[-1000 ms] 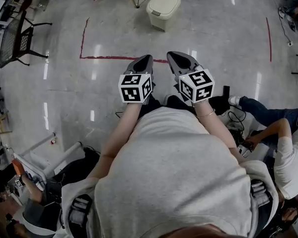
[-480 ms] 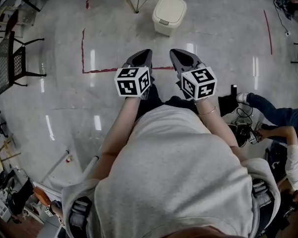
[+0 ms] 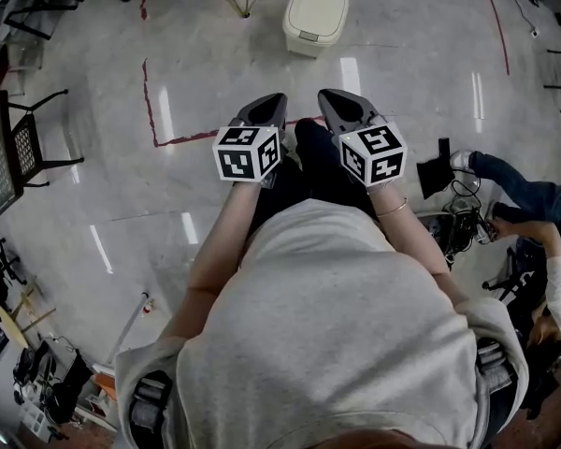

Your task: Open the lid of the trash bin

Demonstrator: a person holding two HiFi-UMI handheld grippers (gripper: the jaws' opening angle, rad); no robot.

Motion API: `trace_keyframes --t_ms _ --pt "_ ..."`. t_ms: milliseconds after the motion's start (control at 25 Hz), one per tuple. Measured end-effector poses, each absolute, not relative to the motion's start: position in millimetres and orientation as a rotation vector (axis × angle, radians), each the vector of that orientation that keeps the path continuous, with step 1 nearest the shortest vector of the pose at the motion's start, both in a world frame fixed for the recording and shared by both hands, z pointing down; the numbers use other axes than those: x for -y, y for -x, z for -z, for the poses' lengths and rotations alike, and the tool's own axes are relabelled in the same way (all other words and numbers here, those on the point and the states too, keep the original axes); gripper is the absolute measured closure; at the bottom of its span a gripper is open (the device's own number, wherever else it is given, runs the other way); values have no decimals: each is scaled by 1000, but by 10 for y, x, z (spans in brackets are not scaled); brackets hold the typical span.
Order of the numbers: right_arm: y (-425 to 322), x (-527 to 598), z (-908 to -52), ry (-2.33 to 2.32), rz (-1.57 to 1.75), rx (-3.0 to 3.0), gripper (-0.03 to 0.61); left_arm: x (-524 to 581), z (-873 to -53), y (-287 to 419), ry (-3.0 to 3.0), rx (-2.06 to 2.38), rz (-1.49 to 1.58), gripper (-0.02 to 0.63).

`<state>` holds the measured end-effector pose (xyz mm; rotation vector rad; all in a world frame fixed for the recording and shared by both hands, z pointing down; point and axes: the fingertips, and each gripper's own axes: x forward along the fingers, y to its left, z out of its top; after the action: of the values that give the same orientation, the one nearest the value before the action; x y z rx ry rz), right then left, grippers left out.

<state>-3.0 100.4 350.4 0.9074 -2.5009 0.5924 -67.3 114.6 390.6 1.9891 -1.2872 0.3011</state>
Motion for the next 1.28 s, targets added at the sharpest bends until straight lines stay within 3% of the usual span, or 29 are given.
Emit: trace_keyframes --t_ms 760,1280 --pt "61 914 -3898 -838 -628 2454 572 665 -4150 758 -1948 1290 -374 609" --pt "-210 1332 -4615 -773 -737 2328 572 1089 -4797 549 -1826 1248 -408 609"
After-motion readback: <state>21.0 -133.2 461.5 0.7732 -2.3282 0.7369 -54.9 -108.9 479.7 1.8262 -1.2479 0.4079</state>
